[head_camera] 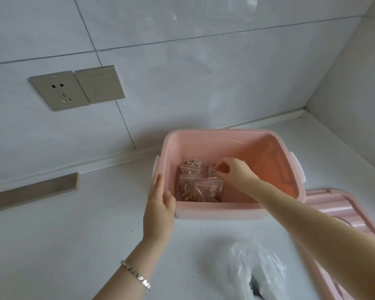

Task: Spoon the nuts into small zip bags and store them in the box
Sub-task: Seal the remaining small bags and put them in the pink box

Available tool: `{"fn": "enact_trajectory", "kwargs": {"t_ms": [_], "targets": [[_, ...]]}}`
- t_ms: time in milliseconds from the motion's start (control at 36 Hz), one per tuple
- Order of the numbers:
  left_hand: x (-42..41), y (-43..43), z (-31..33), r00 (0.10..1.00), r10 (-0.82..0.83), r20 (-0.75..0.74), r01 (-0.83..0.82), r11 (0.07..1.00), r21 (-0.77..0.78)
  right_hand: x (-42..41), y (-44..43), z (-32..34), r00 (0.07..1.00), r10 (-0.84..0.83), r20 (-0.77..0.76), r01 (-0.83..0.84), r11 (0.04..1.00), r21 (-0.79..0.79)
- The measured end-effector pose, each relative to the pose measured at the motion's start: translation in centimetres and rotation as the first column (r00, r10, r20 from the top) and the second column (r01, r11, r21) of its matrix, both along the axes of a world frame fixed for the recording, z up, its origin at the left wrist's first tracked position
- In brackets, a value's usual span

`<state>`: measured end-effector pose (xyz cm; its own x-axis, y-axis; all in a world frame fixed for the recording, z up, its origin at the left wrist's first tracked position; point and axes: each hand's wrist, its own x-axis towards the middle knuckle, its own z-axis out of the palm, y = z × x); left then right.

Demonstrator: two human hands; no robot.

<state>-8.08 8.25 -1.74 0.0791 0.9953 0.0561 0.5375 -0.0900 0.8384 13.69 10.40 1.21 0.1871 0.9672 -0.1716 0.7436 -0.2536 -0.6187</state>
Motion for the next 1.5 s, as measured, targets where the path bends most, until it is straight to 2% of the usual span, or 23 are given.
{"fn": "enact_trajectory", "kwargs": {"t_ms": [56, 139, 222, 306, 389, 444, 500, 583, 750, 889, 972, 1139, 1222, 1306, 1389, 1444, 1500], "targets": [[0.1, 0.0, 0.0, 1.000, 0.006, -0.010, -0.005, 1.000, 0.017, 0.7, -3.0, 1.5, 1.000, -0.030, -0.008, 0.031, 0.991, 0.128], [0.1, 0.0, 0.0, 1.000, 0.005, -0.029, -0.004, 0.999, 0.033, 2.7, -8.5, 2.6, 0.982, -0.179, 0.064, 0.153, 0.943, 0.296], [0.2, 0.1, -0.1, 0.999, 0.019, -0.026, -0.017, 0.998, 0.054, 5.9, -13.8, 2.8, 0.919, -0.348, 0.186, 0.273, 0.902, 0.335], [0.9, -0.1, -0.2, 0.998, 0.067, 0.010, -0.067, 0.997, 0.030, 9.2, -18.5, 1.2, 0.857, -0.444, 0.260, 0.420, 0.896, 0.146], [1.9, -0.7, 0.1, 0.995, 0.098, 0.027, -0.097, 0.995, -0.023, 11.1, -22.3, -2.1, 0.850, -0.359, 0.386, 0.437, 0.889, -0.134], [2.4, -1.1, 0.4, 0.994, 0.106, 0.029, -0.105, 0.994, -0.038, 11.2, -24.1, -4.4, 0.852, -0.293, 0.434, 0.440, 0.850, -0.291], [2.7, -1.3, 0.6, 0.994, 0.107, 0.021, -0.106, 0.993, -0.041, 10.6, -24.9, -6.5, 0.861, -0.259, 0.438, 0.438, 0.815, -0.378], [2.7, -1.4, 0.8, 0.996, 0.091, -0.010, -0.091, 0.995, -0.034, 9.2, -24.9, -8.4, 0.843, -0.356, 0.404, 0.513, 0.756, -0.406], [2.5, -1.5, 0.9, 0.997, 0.072, -0.023, -0.073, 0.997, -0.034, 8.1, -24.3, -9.6, 0.762, -0.436, 0.479, 0.617, 0.714, -0.332], [2.4, -1.3, 0.9, 0.997, 0.073, -0.024, -0.074, 0.996, -0.042, 8.8, -24.2, -9.1, 0.771, -0.446, 0.455, 0.604, 0.738, -0.300], [2.2, -1.1, 0.7, 0.998, 0.065, -0.023, -0.066, 0.997, -0.044, 9.6, -24.2, -7.7, 0.752, -0.494, 0.436, 0.621, 0.752, -0.219], [2.0, -0.9, 0.4, 0.998, 0.055, -0.026, -0.056, 0.997, -0.047, 11.8, -24.3, -1.2, 0.715, -0.670, 0.200, 0.677, 0.735, 0.040], [2.1, -0.9, 0.4, 0.998, 0.058, -0.019, -0.058, 0.997, -0.046, 11.3, -24.2, 2.2, 0.738, -0.656, 0.158, 0.632, 0.754, 0.182], [2.3, -1.1, 0.6, 0.998, 0.061, 0.001, -0.060, 0.997, -0.051, 9.4, -23.4, 4.8, 0.806, -0.558, 0.196, 0.502, 0.821, 0.273], [2.4, -1.2, 1.1, 0.997, 0.062, 0.034, -0.059, 0.995, -0.074, 7.1, -21.8, 6.1, 0.861, -0.428, 0.275, 0.323, 0.877, 0.356], [2.3, -1.1, 1.4, 0.998, 0.046, 0.043, -0.043, 0.997, -0.066, 6.1, -20.5, 6.0, 0.870, -0.328, 0.369, 0.148, 0.886, 0.440], [1.9, -1.1, 1.7, 0.998, 0.047, 0.045, -0.044, 0.997, -0.068, 5.3, -19.0, 5.4, 0.863, -0.224, 0.453, -0.004, 0.893, 0.450]]}}
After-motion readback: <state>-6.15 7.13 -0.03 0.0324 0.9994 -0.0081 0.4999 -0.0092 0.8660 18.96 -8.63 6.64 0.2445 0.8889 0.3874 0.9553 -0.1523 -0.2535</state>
